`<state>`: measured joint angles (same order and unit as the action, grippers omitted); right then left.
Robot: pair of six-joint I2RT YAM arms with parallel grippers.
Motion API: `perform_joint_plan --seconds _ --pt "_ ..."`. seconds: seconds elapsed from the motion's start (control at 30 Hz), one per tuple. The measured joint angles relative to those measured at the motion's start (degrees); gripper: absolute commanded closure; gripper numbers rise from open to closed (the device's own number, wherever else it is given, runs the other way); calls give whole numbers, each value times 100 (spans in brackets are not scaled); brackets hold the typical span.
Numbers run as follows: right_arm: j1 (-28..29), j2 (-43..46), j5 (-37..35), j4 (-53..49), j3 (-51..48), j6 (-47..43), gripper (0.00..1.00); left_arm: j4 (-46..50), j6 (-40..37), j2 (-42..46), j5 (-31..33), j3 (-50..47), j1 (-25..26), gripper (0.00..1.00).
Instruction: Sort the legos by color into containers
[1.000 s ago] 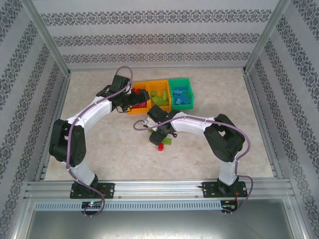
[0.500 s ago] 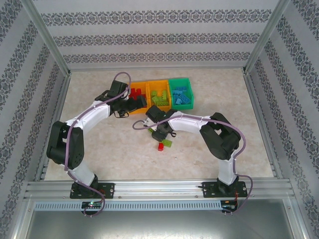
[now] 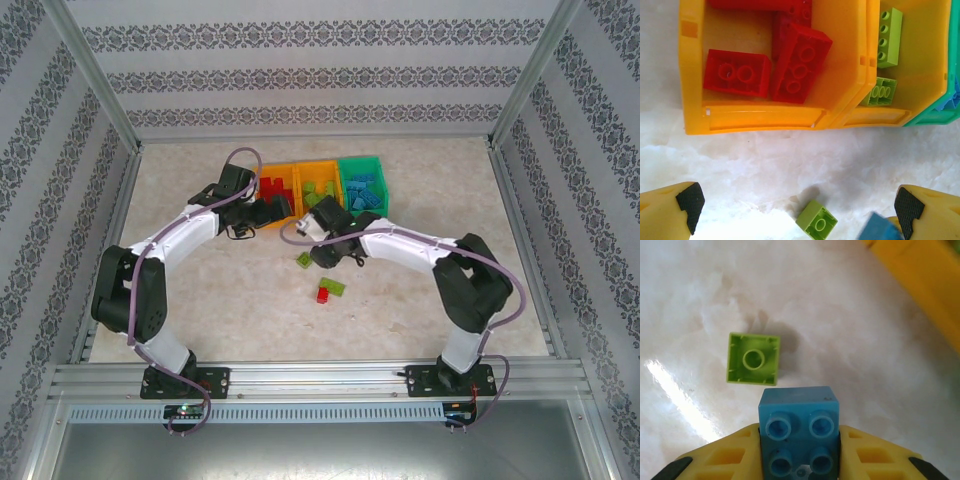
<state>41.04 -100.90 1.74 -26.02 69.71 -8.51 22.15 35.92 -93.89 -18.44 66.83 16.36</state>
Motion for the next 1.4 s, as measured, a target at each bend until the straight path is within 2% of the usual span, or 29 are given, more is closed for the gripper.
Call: perform_joint_plan --seconds 0.13,0.27,0.4,0.5,0.7,0.97,1.13,1.23,1.4 --pt "-599 470 367 295 -92 417 71 125 -334 140 50 -87 4 0" --pt "-1438 634 693 544 2 1106 72 293 -824 223 131 -120 131 1" --pt "-2177 321 859 533 518 1853 72 511 -1353 223 457 -120 664 0" --pt "-2430 -74 885 481 1005 2232 72 581 -1727 188 693 -118 1113 0" --pt "-2492 -1075 730 153 2006 2636 69 640 -2422 -186 1012 -37 1637 2" --pt "-2520 -1954 470 -273 2806 2990 61 739 -3016 -664 1069 175 1744 7" --pt "-2544 -2374 334 -619 3491 3051 45 741 -3209 -903 1051 299 1781 10" --pt "-2575 -2430 326 -743 3576 3080 35 791 -3285 -1062 1014 387 1838 12" --pt "-2581 -2404 378 -756 3545 3086 28 881 -3425 -1373 1012 605 1858 18"
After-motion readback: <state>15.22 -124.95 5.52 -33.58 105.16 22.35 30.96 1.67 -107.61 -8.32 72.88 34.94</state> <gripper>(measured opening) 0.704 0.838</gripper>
